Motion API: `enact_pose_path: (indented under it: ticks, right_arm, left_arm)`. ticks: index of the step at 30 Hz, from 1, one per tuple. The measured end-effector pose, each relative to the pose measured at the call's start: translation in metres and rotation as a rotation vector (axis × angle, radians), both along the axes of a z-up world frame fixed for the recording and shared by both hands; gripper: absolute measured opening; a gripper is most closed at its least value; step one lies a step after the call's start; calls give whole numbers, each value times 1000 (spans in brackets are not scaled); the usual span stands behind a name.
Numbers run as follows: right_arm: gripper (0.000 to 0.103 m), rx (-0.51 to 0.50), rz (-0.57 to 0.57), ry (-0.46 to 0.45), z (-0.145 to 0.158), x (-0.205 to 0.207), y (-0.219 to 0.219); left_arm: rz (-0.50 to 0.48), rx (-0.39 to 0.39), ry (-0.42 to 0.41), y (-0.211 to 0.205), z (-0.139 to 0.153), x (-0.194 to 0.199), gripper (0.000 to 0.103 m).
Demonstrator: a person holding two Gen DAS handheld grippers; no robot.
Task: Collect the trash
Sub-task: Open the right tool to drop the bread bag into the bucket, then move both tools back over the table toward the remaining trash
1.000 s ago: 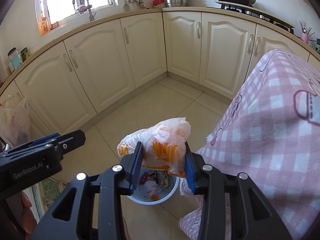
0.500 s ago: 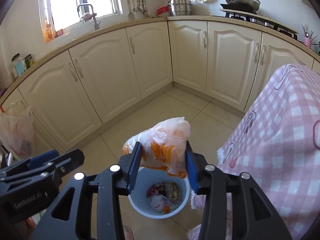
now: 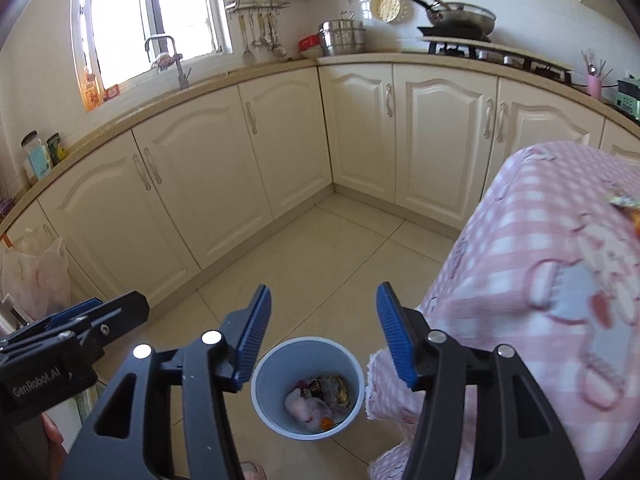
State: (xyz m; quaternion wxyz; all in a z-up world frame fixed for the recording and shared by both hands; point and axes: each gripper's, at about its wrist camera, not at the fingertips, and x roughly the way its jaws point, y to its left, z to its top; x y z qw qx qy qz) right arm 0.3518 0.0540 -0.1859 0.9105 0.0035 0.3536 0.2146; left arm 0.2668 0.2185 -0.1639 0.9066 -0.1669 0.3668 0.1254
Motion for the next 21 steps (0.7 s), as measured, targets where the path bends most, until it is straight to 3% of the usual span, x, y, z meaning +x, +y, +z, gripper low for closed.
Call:
enact_pose_path:
  ticks: [12,21]
  right_arm:
    - [58,55,-161,-156,85,-59,-122]
    - [62,58,-395,-204,109,-88,-250]
  left_arm:
    - [-187,34,-136,-95,66,-25,73]
    - [-355,31,-155,-180,85,-19,73]
